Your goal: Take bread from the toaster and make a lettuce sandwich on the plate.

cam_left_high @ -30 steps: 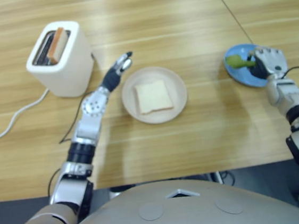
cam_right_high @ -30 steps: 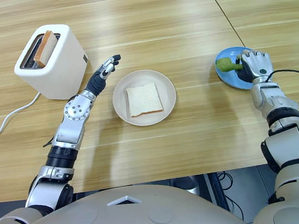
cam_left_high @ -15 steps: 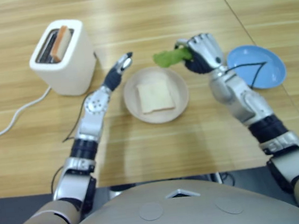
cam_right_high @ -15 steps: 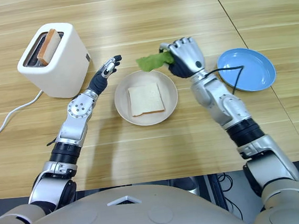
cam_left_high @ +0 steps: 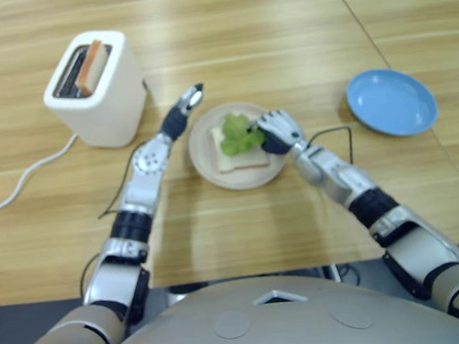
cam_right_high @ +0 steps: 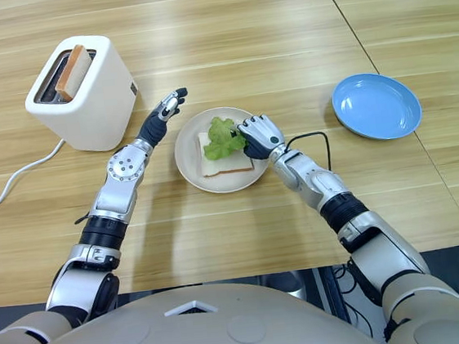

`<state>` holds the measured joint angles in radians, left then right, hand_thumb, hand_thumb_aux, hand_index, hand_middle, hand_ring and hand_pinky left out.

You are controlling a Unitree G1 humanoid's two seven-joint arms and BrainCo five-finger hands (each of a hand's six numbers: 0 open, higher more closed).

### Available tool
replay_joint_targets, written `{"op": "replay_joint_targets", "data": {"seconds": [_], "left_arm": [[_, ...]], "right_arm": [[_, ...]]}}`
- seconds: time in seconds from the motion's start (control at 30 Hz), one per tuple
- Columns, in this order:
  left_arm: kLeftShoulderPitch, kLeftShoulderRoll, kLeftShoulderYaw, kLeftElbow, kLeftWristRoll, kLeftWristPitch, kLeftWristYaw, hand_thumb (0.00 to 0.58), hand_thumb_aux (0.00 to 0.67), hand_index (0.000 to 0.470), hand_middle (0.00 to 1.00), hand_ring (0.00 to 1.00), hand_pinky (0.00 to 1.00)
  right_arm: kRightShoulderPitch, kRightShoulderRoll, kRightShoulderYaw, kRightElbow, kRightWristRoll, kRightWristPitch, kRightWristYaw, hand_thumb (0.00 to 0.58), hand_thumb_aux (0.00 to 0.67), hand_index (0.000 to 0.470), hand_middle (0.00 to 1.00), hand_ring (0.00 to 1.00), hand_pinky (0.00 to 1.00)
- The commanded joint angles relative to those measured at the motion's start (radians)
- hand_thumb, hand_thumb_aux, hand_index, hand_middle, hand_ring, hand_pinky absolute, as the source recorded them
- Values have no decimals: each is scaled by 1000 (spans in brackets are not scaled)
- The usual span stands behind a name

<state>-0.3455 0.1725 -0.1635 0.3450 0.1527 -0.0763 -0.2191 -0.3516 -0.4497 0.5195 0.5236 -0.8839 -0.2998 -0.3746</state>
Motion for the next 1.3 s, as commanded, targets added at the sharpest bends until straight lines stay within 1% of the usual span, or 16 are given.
{"op": "replay_joint_targets", "data": {"seconds": [0.03,0.07,0.1,0.37,0.5,0.6,0.67,0.77,0.8,0.83,0.9,0.97,1.0,1.1,1.17,1.3], "left_arm": [[3,1,-9,17,11,2,-2,0,0,0,0,0,0],[4,1,-11,18,12,3,-3,0,0,0,0,0,0],[4,2,-12,18,13,3,-4,0,0,0,0,0,0],[2,7,-10,18,12,3,-5,0,0,0,0,0,0],[5,13,-3,5,11,-1,-1,0,0,0,0,0,0],[26,39,15,-93,25,-30,19,0,0,0,0,0,0],[41,48,39,-167,14,-48,32,0,0,0,0,0,0],[51,120,126,-356,170,-87,197,0,0,0,0,0,0],[51,137,144,-389,209,-92,235,0,0,0,0,0,0],[50,176,163,-426,320,-72,309,0,0,0,0,0,0],[42,242,188,-454,486,-5,400,0,0,0,0,0,0],[27,282,200,-433,577,65,442,0,0,0,0,0,0],[9,304,197,-384,611,114,441,0,0,0,0,0,0],[-40,353,182,-220,675,230,429,0,0,0,0,0,0],[-71,370,156,-117,694,280,412,0,0,0,0,0,0],[-119,372,113,53,681,321,388,0,0,0,0,0,0]], "right_arm": [[32,-17,11,-53,-17,7,35,429,328,225,55,55,55],[45,-24,5,-82,-9,10,60,429,328,225,55,55,55],[54,-29,0,-103,-4,12,78,0,0,0,0,0,0],[159,-91,-49,-354,66,-18,223,0,0,0,0,0,0],[222,-143,-111,-488,77,2,272,0,0,0,0,0,0],[280,-214,-225,-622,89,21,290,0,0,0,0,0,0],[305,-236,-288,-683,106,33,295,0,0,0,0,0,0],[325,-253,-428,-776,140,56,278,0,0,0,0,0,0],[328,-249,-452,-791,145,59,276,0,0,0,0,0,0],[327,-238,-471,-795,158,59,269,0,0,0,0,0,0],[322,-210,-490,-789,172,60,260,0,0,0,0,0,0],[317,-183,-491,-772,179,58,256,0,0,0,0,0,0],[314,-169,-481,-756,175,58,257,0,0,0,0,0,0],[307,-133,-454,-719,163,52,258,0,0,0,0,0,0],[307,-120,-450,-711,160,48,262,0,0,0,0,0,0],[307,-107,-453,-709,184,28,266,0,0,0,0,0,0]]}}
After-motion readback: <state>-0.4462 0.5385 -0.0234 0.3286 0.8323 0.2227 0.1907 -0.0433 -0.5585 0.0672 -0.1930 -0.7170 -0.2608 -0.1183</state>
